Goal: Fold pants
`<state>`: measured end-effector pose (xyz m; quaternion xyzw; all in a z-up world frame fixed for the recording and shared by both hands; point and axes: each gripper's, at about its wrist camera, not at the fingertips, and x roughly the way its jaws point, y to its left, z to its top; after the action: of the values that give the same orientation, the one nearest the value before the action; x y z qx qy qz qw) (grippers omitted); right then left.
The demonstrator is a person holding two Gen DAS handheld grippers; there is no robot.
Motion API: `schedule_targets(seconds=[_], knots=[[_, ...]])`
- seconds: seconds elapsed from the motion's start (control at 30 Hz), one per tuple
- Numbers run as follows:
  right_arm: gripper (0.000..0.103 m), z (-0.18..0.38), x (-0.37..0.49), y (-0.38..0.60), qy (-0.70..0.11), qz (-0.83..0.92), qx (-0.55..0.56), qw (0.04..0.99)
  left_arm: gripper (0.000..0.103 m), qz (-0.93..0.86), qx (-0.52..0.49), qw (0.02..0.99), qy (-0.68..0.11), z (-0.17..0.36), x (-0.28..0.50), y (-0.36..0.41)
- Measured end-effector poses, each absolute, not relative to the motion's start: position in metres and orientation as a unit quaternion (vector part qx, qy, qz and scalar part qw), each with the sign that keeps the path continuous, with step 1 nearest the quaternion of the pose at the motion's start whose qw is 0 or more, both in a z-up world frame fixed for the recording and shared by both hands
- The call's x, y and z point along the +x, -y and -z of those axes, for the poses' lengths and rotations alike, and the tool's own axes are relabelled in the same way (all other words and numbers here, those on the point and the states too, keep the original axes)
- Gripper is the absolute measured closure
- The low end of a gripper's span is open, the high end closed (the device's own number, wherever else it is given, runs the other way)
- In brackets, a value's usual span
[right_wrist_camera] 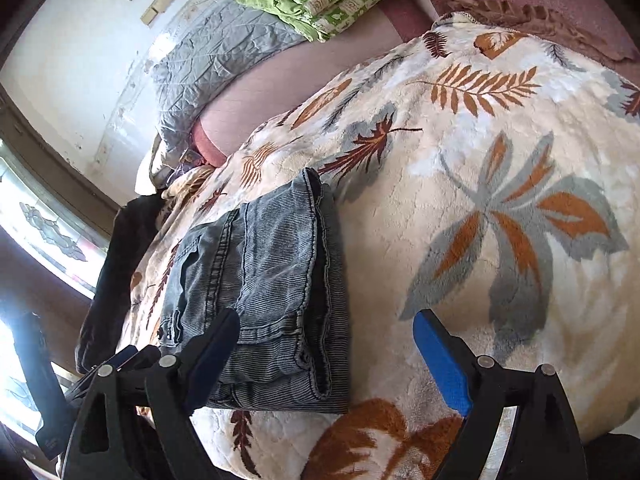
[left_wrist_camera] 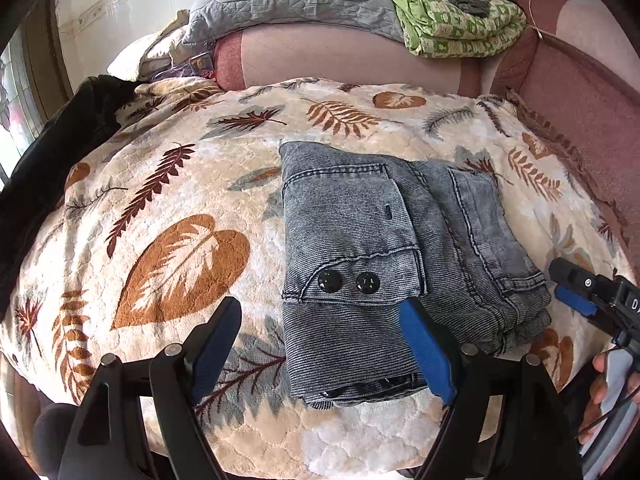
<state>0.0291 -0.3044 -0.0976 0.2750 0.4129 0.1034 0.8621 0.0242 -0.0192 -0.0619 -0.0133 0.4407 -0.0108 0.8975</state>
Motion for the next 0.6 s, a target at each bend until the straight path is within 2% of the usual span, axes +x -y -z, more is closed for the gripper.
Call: schedule_targets(seconds=[0.23,0.4,0.6], knots=[[0.013,0.109,0.043,0.327,-0.444,-0.155,0.383,0.795,0.021,0.06,-0.209,0.855,-0.471,0.074,0.052,-0.056],[0.013,0.114,0.087,0.332,-0.492,-0.195,0.409,0.743,0.021,0.108,-0.3,0.814,-0.486,0.092,0.086,-0.073],[0.012,0.13,0.13,0.315,-0.552,-0.216,0.393,0.702,0.021,0.155,-0.349,0.761,-0.524,0.118,0.122,-0.06]])
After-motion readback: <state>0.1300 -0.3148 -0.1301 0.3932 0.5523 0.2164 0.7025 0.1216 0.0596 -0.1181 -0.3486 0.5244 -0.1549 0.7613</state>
